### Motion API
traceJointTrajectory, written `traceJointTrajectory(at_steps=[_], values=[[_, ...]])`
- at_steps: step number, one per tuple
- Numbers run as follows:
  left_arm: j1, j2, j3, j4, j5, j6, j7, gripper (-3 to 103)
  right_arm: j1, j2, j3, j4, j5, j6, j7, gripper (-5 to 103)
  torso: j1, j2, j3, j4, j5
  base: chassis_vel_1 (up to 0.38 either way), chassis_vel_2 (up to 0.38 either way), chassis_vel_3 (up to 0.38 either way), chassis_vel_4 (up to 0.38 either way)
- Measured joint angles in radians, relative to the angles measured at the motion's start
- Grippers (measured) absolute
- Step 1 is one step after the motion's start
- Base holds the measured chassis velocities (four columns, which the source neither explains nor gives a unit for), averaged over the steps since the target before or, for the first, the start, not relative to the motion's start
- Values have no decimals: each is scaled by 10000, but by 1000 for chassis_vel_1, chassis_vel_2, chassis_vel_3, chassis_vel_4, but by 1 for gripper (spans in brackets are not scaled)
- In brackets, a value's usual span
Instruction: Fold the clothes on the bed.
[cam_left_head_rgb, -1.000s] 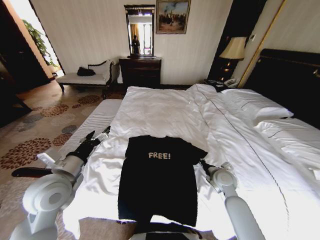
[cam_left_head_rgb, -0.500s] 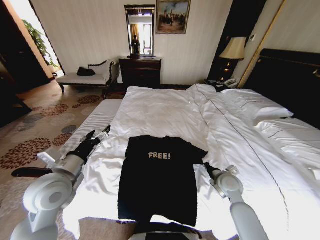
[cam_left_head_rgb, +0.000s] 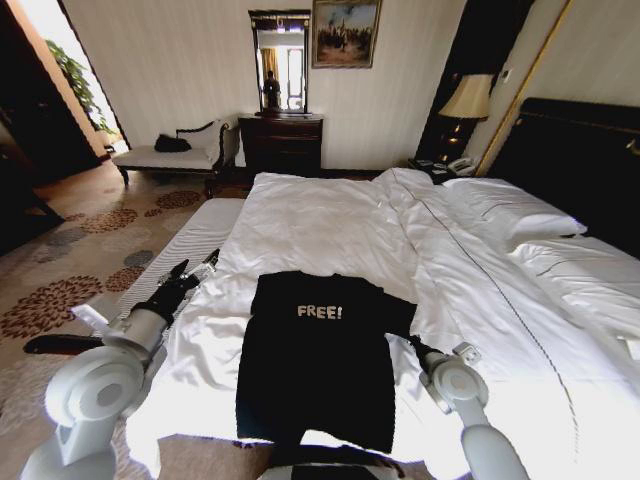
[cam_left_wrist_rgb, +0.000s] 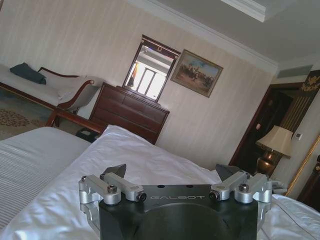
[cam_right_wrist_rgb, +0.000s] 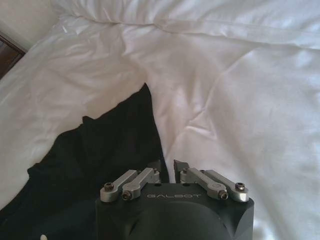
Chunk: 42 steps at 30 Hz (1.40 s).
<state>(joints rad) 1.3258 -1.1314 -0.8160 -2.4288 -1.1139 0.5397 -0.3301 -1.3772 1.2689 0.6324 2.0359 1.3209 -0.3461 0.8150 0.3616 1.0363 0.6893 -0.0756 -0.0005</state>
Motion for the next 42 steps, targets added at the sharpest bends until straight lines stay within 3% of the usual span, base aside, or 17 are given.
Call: traceJointTrajectory(at_steps=[2,5,7,8,11,14,16,18,20,23,26,29,31,37,38,40,42], values=[[6,-12,13,7,12,0,0,100,-3,2,15,58,-53,11,-7,18,-1,0,0,1,0,0,0,0,0],[24,-28,29,63,37,-2,-1,100,-134,31,236,405,-245,124,47,33,0,0,0,0,0,0,0,0,0],[24,-23,25,109,37,-11,0,100,-182,35,325,529,-242,149,71,33,0,-1,0,1,0,0,0,0,0],[13,-1,23,278,36,-62,4,100,-275,40,544,860,-185,198,95,44,-1,0,-1,0,0,0,0,0,0],[-56,24,88,675,-13,-141,-3,100,-347,37,749,1259,-113,287,65,50,-1,0,0,-1,1,0,0,0,0],[-302,21,306,1533,-268,-346,-85,100,-355,29,787,1654,-425,494,-420,66,-1,-1,0,2,-2,0,0,0,0],[-386,11,372,1795,-326,-416,-121,100,-355,40,741,1697,-650,555,-646,66,0,-2,0,1,-3,0,0,0,0],[-732,-44,658,2613,-635,-502,-306,100,-361,143,547,1756,-1173,642,-1084,83,0,-2,1,2,-1,0,0,0,0],[-818,-59,747,2799,-750,-498,-358,100,-373,188,484,1761,-1286,653,-1148,83,0,-2,1,2,-1,0,0,0,0],[-1285,-136,1223,3649,-1418,-165,-692,100,-381,387,253,1739,-1620,667,-1245,97,0,-2,0,0,-1,0,0,0,0],[-1502,-181,1530,4071,-1405,80,-777,100,-353,480,165,1687,-1673,667,-1233,99,-1,-2,0,-1,0,0,0,0,0],[-1620,-286,2218,4853,381,62,-239,100,-326,683,15,1572,-1772,667,-1093,100,1,-3,1,-2,0,0,0,0,0],[-1524,-378,2321,5046,698,19,11,100,-334,732,-58,1524,-1794,667,-1051,100,1,-3,1,0,0,0,0,0,0],[-1365,-679,2150,5529,-33,115,160,100,-391,757,-126,1439,-1804,661,-1005,100,0,-2,0,2,0,0,0,0,0],[-1313,-691,2132,5661,-125,131,315,100,-423,756,-113,1428,-1810,660,-1002,100,0,-1,0,1,-1,0,0,0,0],[-1158,-717,2096,6079,-488,151,1210,100,-501,745,-105,1414,-1845,712,-1069,100,1,-2,1,2,0,0,0,0,0],[-1138,-738,2091,6189,-606,148,1446,100,-517,745,-105,1416,-1853,723,-1094,100,1,-2,1,3,0,0,0,0,0]])
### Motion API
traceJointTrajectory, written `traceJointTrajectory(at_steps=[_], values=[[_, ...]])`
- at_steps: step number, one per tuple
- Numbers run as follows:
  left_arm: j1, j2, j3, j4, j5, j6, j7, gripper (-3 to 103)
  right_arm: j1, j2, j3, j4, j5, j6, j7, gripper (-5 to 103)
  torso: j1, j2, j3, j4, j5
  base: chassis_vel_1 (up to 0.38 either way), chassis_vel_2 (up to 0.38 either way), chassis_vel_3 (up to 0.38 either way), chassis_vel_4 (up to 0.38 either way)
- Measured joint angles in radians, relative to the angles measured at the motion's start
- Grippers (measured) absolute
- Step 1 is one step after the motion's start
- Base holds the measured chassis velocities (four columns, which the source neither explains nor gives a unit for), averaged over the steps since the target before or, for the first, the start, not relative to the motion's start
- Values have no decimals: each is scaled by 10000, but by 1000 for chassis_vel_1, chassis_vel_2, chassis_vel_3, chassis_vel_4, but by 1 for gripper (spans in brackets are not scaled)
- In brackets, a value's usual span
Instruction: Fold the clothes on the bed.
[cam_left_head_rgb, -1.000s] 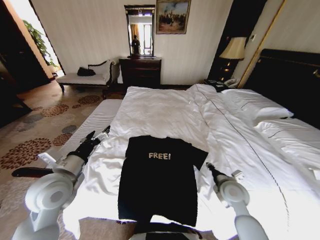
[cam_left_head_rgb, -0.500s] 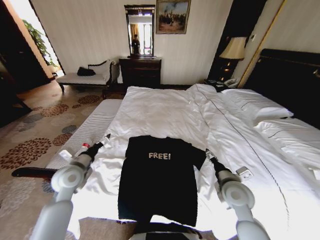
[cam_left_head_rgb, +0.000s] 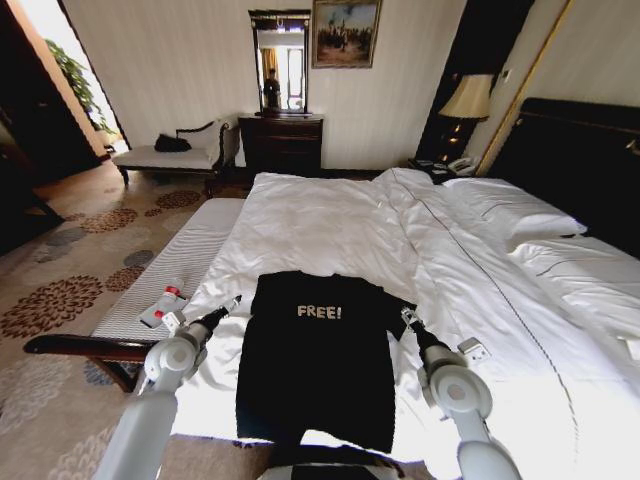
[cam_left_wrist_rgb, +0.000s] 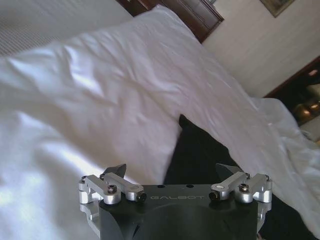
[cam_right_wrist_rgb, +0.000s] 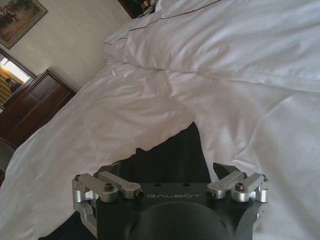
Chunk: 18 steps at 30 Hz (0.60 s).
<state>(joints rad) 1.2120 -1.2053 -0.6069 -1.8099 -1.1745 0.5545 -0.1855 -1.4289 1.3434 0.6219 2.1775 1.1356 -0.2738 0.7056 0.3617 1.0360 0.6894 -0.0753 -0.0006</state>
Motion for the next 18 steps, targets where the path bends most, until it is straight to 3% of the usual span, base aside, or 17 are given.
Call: traceJointTrajectory(at_steps=[1,5,10,18], values=[[-23,-88,-11,282,-384,-39,438,100,-29,0,-14,52,-27,12,-58,100,0,0,0,-2,3,0,0,0,0],[-311,-409,56,950,-1048,-218,853,100,-29,25,-87,93,-140,15,-77,100,-1,1,-1,-3,1,0,0,0,0],[-582,-783,158,1616,-1168,-521,1079,100,-29,52,-164,123,-266,15,-76,100,0,1,0,-4,1,0,0,0,0],[-627,-1127,159,1801,-1067,-553,1150,100,-77,-25,-194,27,-355,15,-115,100,-1,2,-1,-3,0,0,0,0,0]])
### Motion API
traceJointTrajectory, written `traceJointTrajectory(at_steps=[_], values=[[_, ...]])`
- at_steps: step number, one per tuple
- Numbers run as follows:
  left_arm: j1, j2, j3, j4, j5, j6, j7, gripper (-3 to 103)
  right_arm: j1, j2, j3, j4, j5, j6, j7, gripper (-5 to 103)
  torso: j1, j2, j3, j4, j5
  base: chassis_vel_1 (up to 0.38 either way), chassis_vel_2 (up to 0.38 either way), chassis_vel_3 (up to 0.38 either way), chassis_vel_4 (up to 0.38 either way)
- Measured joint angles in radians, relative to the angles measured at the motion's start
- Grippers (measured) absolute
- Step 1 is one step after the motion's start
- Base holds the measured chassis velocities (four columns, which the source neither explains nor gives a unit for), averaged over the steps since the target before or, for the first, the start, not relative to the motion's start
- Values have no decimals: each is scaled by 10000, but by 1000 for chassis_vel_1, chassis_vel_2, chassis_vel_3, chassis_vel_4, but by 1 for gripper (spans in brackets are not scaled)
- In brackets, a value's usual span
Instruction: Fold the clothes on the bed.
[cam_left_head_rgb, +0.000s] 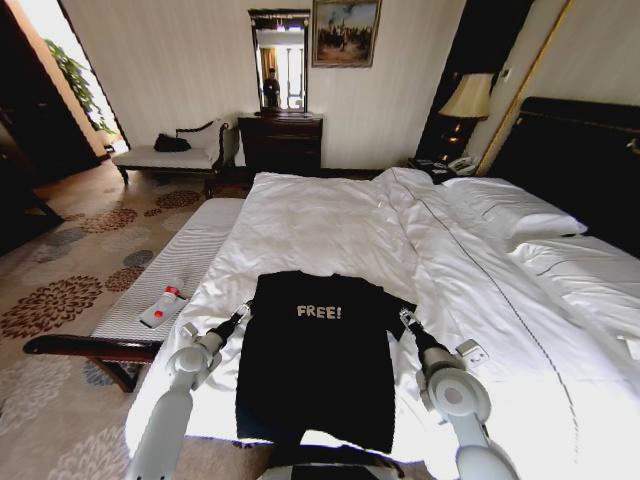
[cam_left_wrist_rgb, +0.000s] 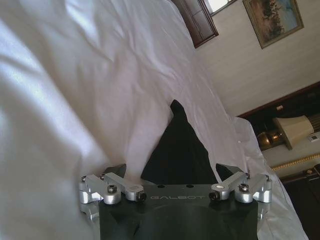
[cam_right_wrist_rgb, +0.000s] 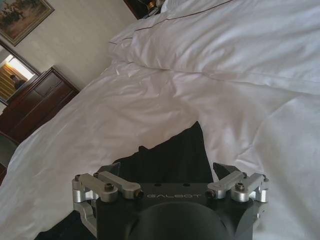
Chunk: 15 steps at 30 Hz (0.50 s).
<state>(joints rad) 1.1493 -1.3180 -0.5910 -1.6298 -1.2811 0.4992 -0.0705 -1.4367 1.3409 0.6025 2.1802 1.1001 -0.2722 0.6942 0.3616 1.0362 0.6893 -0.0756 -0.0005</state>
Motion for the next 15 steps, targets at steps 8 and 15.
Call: traceJointTrajectory(at_steps=[8,15], values=[[-39,-151,-5,50,95,34,-74,100,39,-4,-104,-104,-22,-3,6,100,0,0,0,1,1,0,0,0,0],[-108,-404,39,141,297,103,-141,90,35,-19,-153,-142,-39,-13,64,100,0,0,1,0,0,0,0,0,0]])
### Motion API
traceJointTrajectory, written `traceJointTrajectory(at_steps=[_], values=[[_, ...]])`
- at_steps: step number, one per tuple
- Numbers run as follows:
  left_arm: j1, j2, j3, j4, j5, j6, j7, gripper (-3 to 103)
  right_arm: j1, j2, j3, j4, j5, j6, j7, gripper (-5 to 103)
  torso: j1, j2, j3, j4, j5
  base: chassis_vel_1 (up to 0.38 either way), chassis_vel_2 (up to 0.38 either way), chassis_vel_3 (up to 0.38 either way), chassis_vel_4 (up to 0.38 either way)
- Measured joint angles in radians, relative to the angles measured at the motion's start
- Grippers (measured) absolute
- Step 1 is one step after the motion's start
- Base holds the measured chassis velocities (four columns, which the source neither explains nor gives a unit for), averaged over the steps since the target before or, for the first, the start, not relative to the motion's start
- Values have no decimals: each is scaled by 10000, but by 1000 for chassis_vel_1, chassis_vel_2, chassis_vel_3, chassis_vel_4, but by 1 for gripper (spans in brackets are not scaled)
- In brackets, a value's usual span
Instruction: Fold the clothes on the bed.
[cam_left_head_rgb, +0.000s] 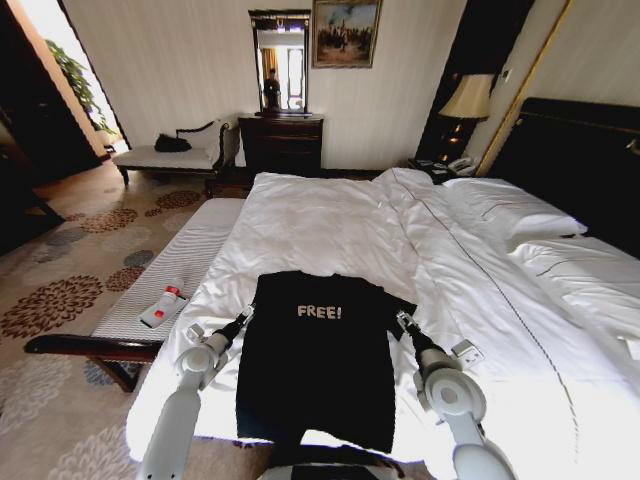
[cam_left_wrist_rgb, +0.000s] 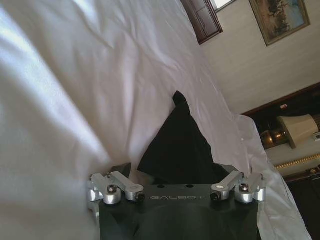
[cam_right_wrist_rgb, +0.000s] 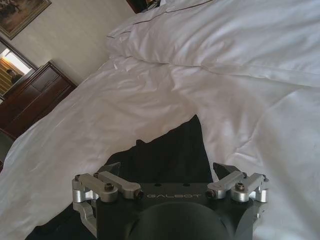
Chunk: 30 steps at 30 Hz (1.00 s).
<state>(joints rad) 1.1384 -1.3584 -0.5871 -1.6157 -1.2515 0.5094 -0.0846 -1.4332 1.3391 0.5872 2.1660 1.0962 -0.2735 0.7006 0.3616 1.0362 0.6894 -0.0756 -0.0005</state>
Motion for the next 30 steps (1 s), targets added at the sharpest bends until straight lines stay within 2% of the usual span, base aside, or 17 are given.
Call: traceJointTrajectory(at_steps=[2,4,5,6,8,11,14,15,18,21,23,24,30], values=[[-3,-31,1,16,42,-2,7,90,-6,-3,0,-6,-1,-1,12,100,-1,0,0,0,0,0,0,0,0],[1,-61,-1,24,109,-16,49,80,-18,-6,8,-25,-7,-2,46,100,0,0,0,0,-1,0,0,0,0],[11,-64,-11,20,131,-21,66,80,-24,-6,13,-36,-13,-3,62,100,0,0,0,0,-1,0,0,0,0],[23,-63,-30,3,142,-27,73,69,-37,-1,18,-55,-25,-4,76,100,0,0,0,0,-1,0,0,0,0],[24,-53,-45,-10,145,-35,76,69,-46,8,16,-70,-38,-4,83,100,0,0,0,0,-1,0,0,0,0],[14,28,-122,-21,148,-70,89,53,-84,52,-43,-119,-141,-4,98,100,0,0,0,0,-1,0,0,0,0],[12,59,-184,-28,148,-94,95,47,-114,73,-87,-137,-210,-4,118,100,0,0,0,0,-1,0,0,0,0],[9,64,-223,-29,150,-110,104,36,-134,79,-107,-150,-246,-4,145,100,0,0,0,1,-1,0,0,0,0],[-15,48,-263,-16,159,-129,115,31,-152,81,-118,-165,-265,-4,167,100,-1,0,-1,1,-1,0,0,0,0],[-85,2,-272,47,203,-142,130,15,-194,83,-128,-188,-293,-4,194,100,0,0,0,0,-1,0,0,0,0],[-95,-8,-263,61,221,-143,133,15,-200,84,-131,-191,-298,-4,197,100,0,0,0,0,0,0,0,0,0],[-122,-49,-231,103,274,-145,138,4,-214,91,-136,-199,-311,-4,207,100,0,0,0,0,-1,0,0,0,0],[-152,-141,-190,142,365,-166,157,0,-265,100,-129,-209,-329,3,216,100,0,0,-1,0,-1,0,0,0,0]])
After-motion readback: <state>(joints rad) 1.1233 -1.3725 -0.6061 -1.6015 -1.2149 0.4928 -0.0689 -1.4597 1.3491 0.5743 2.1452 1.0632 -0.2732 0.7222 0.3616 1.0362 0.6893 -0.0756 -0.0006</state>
